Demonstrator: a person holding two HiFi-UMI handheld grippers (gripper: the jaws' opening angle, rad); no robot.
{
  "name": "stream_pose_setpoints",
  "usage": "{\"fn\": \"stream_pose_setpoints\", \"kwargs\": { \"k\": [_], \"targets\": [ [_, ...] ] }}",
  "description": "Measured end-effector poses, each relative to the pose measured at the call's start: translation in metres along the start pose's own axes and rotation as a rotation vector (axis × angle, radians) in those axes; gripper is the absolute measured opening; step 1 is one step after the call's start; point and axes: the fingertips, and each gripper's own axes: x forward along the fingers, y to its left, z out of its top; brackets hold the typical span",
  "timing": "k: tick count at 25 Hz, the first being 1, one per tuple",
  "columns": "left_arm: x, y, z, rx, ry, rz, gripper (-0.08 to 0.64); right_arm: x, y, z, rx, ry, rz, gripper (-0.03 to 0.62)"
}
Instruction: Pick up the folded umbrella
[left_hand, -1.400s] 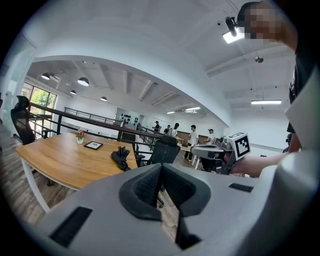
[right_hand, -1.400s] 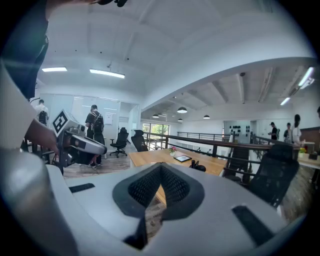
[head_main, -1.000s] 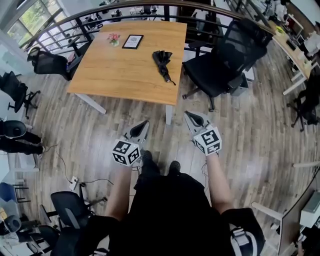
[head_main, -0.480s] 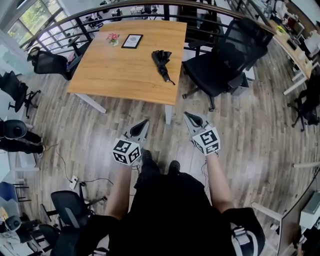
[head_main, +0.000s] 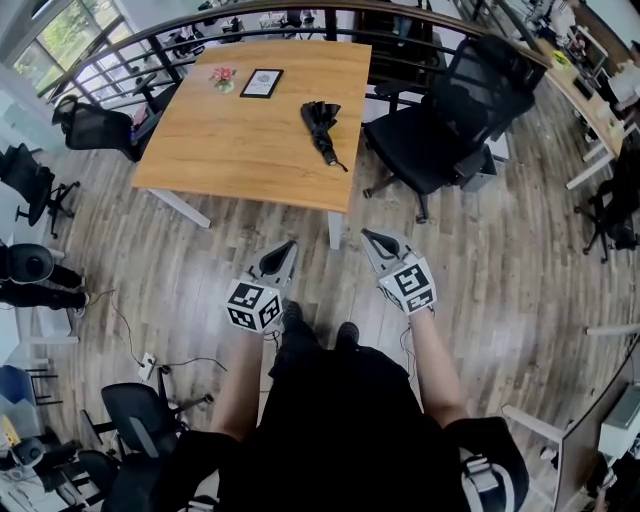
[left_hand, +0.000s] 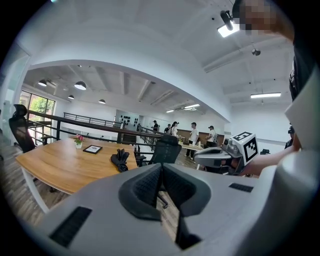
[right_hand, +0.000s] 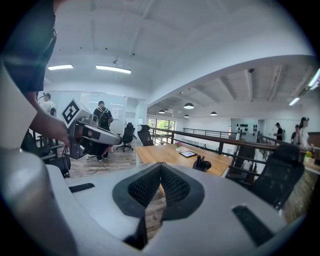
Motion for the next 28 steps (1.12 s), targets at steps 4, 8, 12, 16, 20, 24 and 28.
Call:
{"fn": "stream_pose_setpoints", "kwargs": {
  "k": [4, 8, 12, 16, 20, 24, 28],
  "targets": [
    [0.003, 0.0, 0.001, 0.009, -0.009, 0.003, 0.028, 0.003, -0.001, -0.005, 0.008, -0.004, 0.001, 0.012],
    [0.002, 0.005, 0.003, 0.014, -0.018, 0.019, 0.028, 0.006, -0.003, -0.002, 0.017, -0.011, 0.001, 0.02],
    [-0.001, 0.007, 0.007, 0.01, -0.029, 0.027, 0.029, 0.004, -0.003, 0.003, 0.022, -0.009, 0.004, 0.046],
    [-0.006, 0.006, 0.01, 0.024, -0.038, 0.033, 0.031, 0.009, 0.003, -0.002, 0.018, -0.039, 0.025, 0.131],
    [-0.006, 0.006, 0.011, 0.03, -0.03, 0.036, 0.11, 0.011, 0.008, -0.002, 0.029, -0.04, 0.047, 0.165],
    [-0.007, 0.001, 0.013, 0.045, -0.034, 0.036, 0.16, 0.007, 0.011, 0.002, 0.043, -0.047, 0.068, 0.237],
    [-0.007, -0.004, 0.013, 0.071, -0.04, 0.036, 0.233, 0.008, 0.012, -0.005, 0.049, -0.051, 0.082, 0.298]
  ]
}}
